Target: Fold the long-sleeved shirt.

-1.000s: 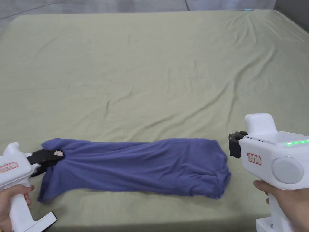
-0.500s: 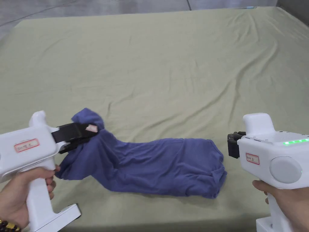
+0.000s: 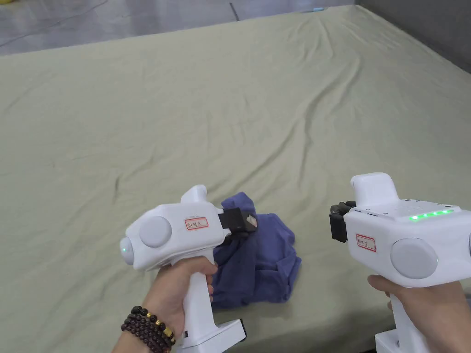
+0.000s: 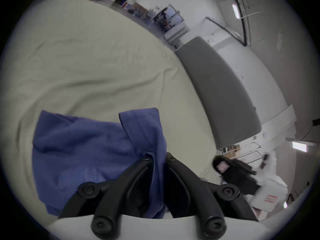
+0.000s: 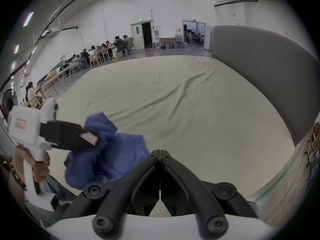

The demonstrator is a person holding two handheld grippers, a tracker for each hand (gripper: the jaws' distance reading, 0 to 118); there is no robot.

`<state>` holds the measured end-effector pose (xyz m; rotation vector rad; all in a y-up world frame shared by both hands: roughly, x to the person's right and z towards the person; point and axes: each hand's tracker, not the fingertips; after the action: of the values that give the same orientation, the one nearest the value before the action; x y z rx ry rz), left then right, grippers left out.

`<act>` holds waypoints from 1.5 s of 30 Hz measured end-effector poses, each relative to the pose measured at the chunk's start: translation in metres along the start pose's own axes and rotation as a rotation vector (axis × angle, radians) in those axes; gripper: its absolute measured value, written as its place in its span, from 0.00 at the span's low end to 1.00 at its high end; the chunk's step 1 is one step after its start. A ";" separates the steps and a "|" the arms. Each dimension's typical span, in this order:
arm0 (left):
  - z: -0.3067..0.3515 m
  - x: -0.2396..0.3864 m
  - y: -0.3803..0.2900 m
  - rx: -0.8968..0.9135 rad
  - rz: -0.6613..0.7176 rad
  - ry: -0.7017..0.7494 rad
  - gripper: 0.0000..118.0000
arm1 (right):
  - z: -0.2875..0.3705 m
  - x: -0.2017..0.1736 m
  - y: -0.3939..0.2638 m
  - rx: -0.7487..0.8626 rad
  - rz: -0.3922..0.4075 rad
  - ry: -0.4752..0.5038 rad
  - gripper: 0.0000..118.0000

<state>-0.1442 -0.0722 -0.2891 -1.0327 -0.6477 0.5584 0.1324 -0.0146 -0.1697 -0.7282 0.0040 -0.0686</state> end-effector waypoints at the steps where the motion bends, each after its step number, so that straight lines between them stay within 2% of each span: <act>1: -0.005 -0.002 -0.002 -0.003 0.021 0.007 0.06 | 0.002 0.005 -0.001 0.001 -0.006 -0.004 0.02; 2: -0.007 -0.007 -0.003 -0.004 0.045 -0.001 0.06 | 0.003 0.009 -0.001 0.002 -0.013 -0.009 0.02; 3: -0.006 -0.011 -0.003 -0.009 0.059 -0.011 0.17 | 0.003 0.012 -0.002 0.001 -0.020 -0.016 0.02; 4: -0.003 -0.014 -0.002 -0.005 0.074 -0.020 0.50 | 0.003 0.015 -0.002 -0.001 -0.023 -0.020 0.02; 5: 0.003 -0.012 -0.003 -0.007 0.086 -0.043 0.90 | 0.003 0.017 -0.003 -0.004 -0.025 -0.023 0.02; 6: 0.021 -0.012 0.000 0.057 0.100 -0.080 1.00 | 0.002 0.018 -0.003 -0.005 -0.027 -0.027 0.02; 8: 0.061 -0.016 0.005 0.132 0.068 -0.154 1.00 | 0.002 0.018 -0.003 -0.005 -0.033 -0.028 0.02; 11: 0.107 -0.007 0.006 0.247 0.099 -0.153 1.00 | 0.000 0.016 -0.002 -0.001 -0.041 -0.020 0.02; 12: 0.122 -0.010 0.005 0.283 0.092 -0.141 0.93 | -0.001 0.014 -0.001 0.002 -0.041 -0.017 0.02; 13: 0.132 -0.008 0.000 0.304 0.055 -0.099 0.66 | -0.002 0.011 -0.001 0.005 -0.042 -0.014 0.02; 14: 0.139 -0.006 -0.005 0.334 -0.005 -0.023 0.14 | -0.003 0.009 -0.001 0.006 -0.042 -0.011 0.02; 15: 0.138 -0.003 -0.011 0.352 -0.071 0.088 0.00 | -0.004 0.007 -0.001 0.005 -0.041 -0.002 0.02; 17: 0.124 -0.017 -0.020 0.377 -0.240 0.307 0.00 | -0.008 0.001 -0.002 0.000 -0.031 0.013 0.02; 18: 0.111 -0.019 -0.027 0.375 -0.328 0.373 0.00 | -0.009 -0.003 -0.002 -0.005 -0.021 0.017 0.02; 22: 0.060 -0.026 -0.060 0.377 -0.505 0.402 0.00 | -0.009 -0.011 -0.005 -0.014 0.001 0.037 0.02; 26: 0.024 -0.017 -0.072 0.303 -0.450 0.260 0.00 | -0.004 -0.012 -0.007 -0.017 0.017 0.034 0.02; 27: 0.016 -0.010 -0.079 0.314 -0.474 0.246 0.00 | -0.003 -0.011 -0.008 -0.017 0.017 0.029 0.02; 31: -0.024 0.024 -0.100 0.243 -0.601 0.244 0.00 | -0.002 -0.004 -0.011 -0.022 0.005 0.015 0.02; 34: -0.059 0.041 -0.110 0.159 -0.569 0.211 0.00 | -0.001 0.002 -0.011 -0.024 -0.002 0.008 0.02; 39: -0.103 0.065 -0.127 0.062 -0.601 0.177 0.00 | 0.004 0.014 -0.014 -0.027 -0.008 -0.009 0.02; 45: -0.097 0.088 -0.125 0.073 -0.592 0.134 0.00 | 0.010 0.027 -0.016 -0.018 -0.045 -0.041 0.02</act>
<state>0.0007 -0.1203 -0.1913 -0.7507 -0.7651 -0.0051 0.1589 -0.0215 -0.1516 -0.7472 -0.0509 -0.0971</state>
